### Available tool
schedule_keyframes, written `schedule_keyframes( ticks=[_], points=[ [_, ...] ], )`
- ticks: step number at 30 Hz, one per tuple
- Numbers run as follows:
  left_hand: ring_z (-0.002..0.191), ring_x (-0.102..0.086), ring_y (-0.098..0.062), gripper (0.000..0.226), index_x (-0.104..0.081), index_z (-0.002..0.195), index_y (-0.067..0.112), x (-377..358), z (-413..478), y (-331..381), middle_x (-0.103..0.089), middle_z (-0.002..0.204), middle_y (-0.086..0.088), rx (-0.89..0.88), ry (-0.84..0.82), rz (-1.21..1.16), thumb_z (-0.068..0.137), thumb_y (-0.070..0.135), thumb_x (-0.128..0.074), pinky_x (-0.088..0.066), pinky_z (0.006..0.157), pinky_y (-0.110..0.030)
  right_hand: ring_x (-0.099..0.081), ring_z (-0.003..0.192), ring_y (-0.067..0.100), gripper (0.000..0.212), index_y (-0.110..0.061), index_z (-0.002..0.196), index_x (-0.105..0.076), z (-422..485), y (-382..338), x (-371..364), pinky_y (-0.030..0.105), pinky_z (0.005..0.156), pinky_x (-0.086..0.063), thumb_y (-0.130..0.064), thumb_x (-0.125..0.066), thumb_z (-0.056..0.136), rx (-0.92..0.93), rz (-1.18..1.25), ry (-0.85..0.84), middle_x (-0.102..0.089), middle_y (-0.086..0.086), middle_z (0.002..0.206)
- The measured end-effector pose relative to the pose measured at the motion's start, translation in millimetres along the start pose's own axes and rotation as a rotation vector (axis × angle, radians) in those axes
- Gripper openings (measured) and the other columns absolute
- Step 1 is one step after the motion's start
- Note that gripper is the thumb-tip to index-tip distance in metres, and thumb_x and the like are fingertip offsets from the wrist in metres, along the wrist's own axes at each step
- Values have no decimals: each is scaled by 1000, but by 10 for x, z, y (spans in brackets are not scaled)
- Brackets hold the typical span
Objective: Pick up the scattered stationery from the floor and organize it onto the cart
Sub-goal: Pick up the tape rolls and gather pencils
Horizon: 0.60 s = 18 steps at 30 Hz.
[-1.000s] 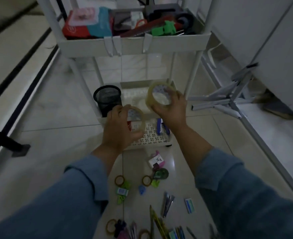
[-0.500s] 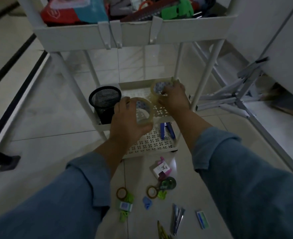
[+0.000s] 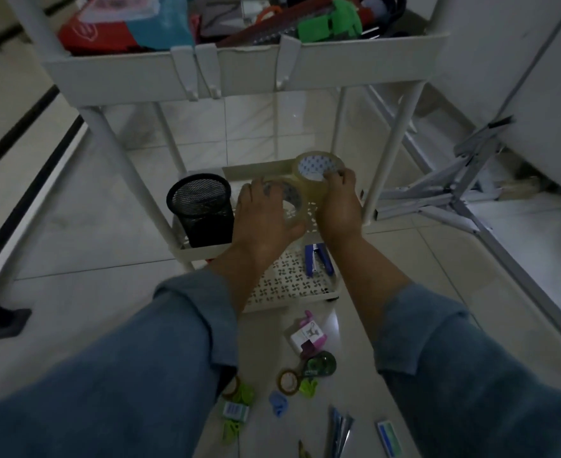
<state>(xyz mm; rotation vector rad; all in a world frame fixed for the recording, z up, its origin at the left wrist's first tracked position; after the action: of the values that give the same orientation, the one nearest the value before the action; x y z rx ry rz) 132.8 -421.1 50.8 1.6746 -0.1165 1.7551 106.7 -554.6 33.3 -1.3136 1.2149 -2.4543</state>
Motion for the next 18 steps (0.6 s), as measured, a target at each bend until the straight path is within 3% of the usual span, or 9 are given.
schedule_keyframes(
  ticks=[2, 4, 6, 8, 10, 13, 16, 18],
  points=[
    [137, -20, -31, 77, -25, 144, 10, -13, 144, 13, -20, 149, -16, 38, -11, 15, 84, 44, -60, -18, 112, -38, -53, 104, 31, 37, 2, 114, -55, -190, -10, -4, 37, 88, -47, -5, -35, 84, 135, -34, -1, -52, 21, 118],
    [137, -19, -33, 79, -20, 145, 9, -35, 303, -22, -13, 152, -17, 79, -35, 33, 85, 40, -60, -18, 112, -40, -55, 98, 35, 38, 4, 113, -56, -378, 0, -13, 46, 88, -48, -3, -34, 82, 189, -43, -5, -57, 24, 109],
    [140, -14, -35, 83, -14, 148, 9, -82, 458, -104, -6, 154, -18, 118, -66, 40, 85, 38, -61, -17, 116, -43, -58, 90, 37, 30, 4, 105, -60, -492, 90, -81, 54, 97, -42, -5, -38, 86, 236, -103, -7, -62, 22, 95],
    [142, -10, -35, 84, -12, 149, 12, -162, 575, -191, -5, 155, -19, 133, -96, 26, 85, 38, -61, -15, 117, -45, -61, 86, 35, 30, 2, 101, -63, -530, 198, -123, 51, 106, -32, -11, -38, 91, 296, -128, -11, -65, 19, 88],
    [143, -7, -33, 81, -15, 149, 14, -265, 628, -243, -6, 156, -17, 116, -160, -3, 87, 40, -59, -12, 118, -44, -62, 91, 32, 35, -1, 99, -64, -544, 275, -153, 46, 108, -27, -17, -34, 93, 357, -152, -5, -65, 14, 89],
    [143, -12, -31, 68, -18, 149, 18, -343, 591, -252, -13, 155, -13, 95, -154, 23, 93, 36, -51, -9, 118, -42, -60, 107, 33, 34, -2, 98, -65, -580, 289, -177, 49, 109, -26, -18, -34, 94, 401, -189, 32, -67, 13, 95],
    [136, -28, -36, 50, -30, 146, 16, -388, 465, -263, -26, 149, -17, 140, -42, -20, 97, 18, -40, -27, 111, -43, -57, 115, 36, 35, -3, 97, -66, -618, 274, -184, 51, 108, -25, -19, -34, 94, 424, -200, 74, -68, 13, 96],
    [131, -37, -35, 46, -35, 144, 17, -434, 409, -279, -35, 145, -17, 144, -69, -28, 98, 25, -36, -36, 108, -42, -57, 115, 34, 37, -5, 97, -66, -621, 271, -186, 48, 109, -23, -20, -33, 95, 422, -214, 86, -69, 12, 96]
  ],
)
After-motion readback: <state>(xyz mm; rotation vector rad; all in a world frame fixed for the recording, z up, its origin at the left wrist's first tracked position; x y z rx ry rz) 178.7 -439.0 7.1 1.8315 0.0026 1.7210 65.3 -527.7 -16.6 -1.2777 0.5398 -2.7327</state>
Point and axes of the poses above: each hand's wrist, its own z-axis towards the middle knuckle, its own x-axis out of the back of the hand, y = z × x, the point moved 5 cm from there along z, towards the middle knuckle
